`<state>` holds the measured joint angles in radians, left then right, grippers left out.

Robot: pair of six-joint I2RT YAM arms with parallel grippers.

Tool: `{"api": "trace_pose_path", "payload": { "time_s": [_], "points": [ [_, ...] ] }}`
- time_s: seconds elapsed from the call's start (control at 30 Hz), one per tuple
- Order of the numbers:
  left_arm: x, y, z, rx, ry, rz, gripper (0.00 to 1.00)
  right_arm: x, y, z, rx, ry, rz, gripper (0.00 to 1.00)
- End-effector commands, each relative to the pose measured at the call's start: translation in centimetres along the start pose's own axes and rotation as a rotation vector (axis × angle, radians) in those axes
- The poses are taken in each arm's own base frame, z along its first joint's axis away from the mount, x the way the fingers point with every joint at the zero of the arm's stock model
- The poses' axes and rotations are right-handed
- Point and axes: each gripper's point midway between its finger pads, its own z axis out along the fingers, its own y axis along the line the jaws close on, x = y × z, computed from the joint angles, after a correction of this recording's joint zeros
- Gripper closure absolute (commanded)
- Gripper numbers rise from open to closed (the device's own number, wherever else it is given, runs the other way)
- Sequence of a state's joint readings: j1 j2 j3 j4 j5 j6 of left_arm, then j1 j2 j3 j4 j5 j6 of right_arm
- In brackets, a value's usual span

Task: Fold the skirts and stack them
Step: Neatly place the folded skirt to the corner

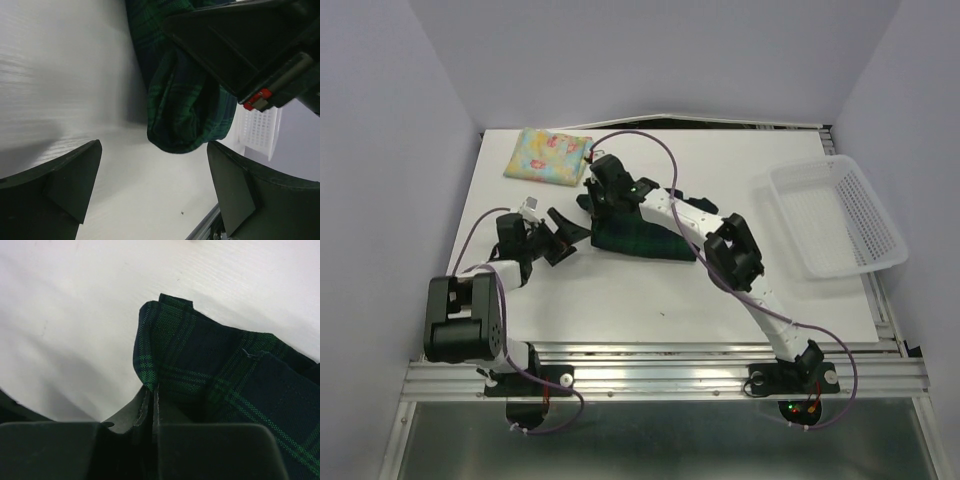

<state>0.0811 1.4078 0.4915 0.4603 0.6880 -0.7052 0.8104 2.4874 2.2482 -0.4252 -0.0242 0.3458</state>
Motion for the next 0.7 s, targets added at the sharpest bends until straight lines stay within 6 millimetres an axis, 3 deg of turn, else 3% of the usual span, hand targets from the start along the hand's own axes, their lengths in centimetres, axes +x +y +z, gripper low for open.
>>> {"api": "trace_pose_path", "payload": {
  "time_s": [0.0,0.13,0.2,0.4,0.67],
  "points": [
    [-2.0,-3.1,2.3,0.119,-0.042,0.059,0.01,-4.6,3.3,-3.1,-0.094,-0.105,0.04,0.99],
    [-3.0,-3.4,3.5,0.123,-0.095,0.086,0.01,-4.9,3.6,-3.5,-0.102,-0.11,0.048,0.99],
    [-2.3,-5.3,4.2,0.188,-0.079,0.113,0.01,-5.1,3.7,-3.7,-0.107,-0.113,0.051,0.99],
    [0.6,-6.4,5.7,0.307,-0.002,0.07,0.01,-5.5,4.1,-3.6,-0.118,-0.122,0.059,0.99],
    [0.7,-8.1,5.7,0.422,-0.051,0.045,0.02,-6.0,3.8,-3.6,-0.123,-0.13,0.092,0.99]
  ]
}}
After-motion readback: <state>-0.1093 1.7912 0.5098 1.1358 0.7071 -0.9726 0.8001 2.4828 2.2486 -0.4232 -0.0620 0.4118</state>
